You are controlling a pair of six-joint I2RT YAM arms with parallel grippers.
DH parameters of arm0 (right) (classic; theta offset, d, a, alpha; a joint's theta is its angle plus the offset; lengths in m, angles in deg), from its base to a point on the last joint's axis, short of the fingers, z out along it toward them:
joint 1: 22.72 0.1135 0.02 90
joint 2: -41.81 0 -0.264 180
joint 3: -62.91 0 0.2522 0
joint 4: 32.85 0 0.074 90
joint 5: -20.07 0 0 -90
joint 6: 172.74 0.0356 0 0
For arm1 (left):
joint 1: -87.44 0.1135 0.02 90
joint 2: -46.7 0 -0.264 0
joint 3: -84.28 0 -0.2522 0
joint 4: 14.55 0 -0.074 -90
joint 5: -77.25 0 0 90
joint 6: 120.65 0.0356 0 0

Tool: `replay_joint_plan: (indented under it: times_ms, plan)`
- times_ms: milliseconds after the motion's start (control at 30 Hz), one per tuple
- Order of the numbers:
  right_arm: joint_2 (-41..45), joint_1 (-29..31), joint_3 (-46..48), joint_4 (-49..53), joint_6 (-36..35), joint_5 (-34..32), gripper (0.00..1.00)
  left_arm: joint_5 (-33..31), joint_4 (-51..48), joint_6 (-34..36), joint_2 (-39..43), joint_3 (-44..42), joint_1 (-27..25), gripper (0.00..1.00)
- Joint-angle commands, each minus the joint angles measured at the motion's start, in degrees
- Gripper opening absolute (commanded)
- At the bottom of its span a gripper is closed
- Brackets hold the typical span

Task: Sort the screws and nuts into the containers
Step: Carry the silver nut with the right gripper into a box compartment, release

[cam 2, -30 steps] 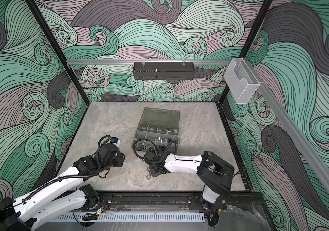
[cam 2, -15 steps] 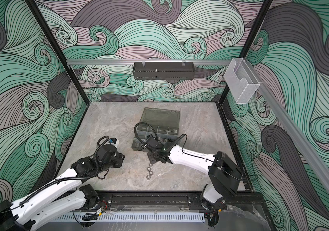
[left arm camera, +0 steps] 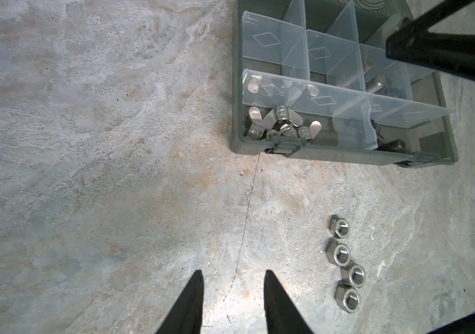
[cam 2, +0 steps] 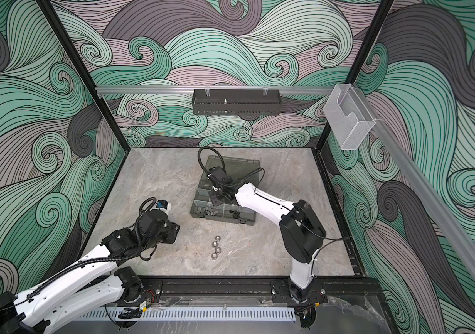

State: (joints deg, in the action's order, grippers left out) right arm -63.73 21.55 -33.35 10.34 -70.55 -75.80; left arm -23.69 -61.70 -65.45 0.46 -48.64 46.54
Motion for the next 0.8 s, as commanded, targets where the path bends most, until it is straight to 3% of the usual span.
replay_joint_plan:
  times_ms: [0, 267, 433, 767]
  plan:
    - [-1.77, -1.13, -2.28, 0.85, -1.73, 1.45, 0.26, 1.16, -0.04, -1.10, 0.88, -0.54, 0.39, 0.38]
    - [-5.11, -2.68, -3.89, 0.94, -1.46, 3.11, 0.27, 2.02, 0.16, -2.25, 0.89, -1.04, 0.38, 0.39]
    - [-5.32, -2.82, -4.07, 0.97, -0.85, 3.29, 0.39, 2.68, 0.25, -2.46, 1.04, -1.28, 0.39, 0.38]
    - [-2.31, -2.96, -2.60, 1.21, -0.33, 3.48, 0.41, 2.91, 0.96, -2.46, 0.90, -1.59, 0.41, 0.39]
